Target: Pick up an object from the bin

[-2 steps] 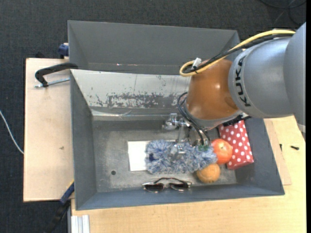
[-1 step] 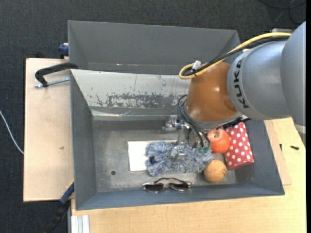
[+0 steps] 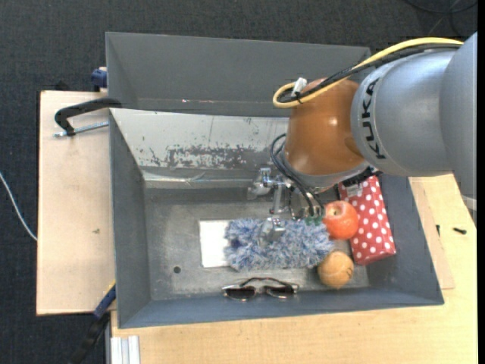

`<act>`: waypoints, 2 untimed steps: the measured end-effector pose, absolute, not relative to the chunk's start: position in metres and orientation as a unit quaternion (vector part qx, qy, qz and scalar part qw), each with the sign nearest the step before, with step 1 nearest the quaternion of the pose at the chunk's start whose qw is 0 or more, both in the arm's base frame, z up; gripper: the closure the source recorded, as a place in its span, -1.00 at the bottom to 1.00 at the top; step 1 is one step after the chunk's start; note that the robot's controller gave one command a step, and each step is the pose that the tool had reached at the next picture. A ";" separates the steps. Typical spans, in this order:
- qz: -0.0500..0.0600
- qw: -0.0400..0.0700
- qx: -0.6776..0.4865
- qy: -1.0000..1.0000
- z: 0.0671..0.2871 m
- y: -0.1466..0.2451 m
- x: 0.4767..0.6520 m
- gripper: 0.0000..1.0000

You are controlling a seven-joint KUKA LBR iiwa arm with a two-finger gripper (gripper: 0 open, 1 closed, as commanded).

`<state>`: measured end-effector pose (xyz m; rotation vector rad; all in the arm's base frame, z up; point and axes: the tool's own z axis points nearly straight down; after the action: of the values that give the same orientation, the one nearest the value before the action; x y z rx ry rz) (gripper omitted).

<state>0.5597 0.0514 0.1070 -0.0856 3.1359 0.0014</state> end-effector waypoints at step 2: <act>0.007 -0.004 -0.044 0.999 0.080 0.046 0.549 1.00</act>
Offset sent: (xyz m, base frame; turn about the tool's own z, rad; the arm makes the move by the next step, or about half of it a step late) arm -0.0125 -0.0156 -0.0370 -0.0288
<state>0.5492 0.0458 0.0797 -0.1398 3.1458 0.0232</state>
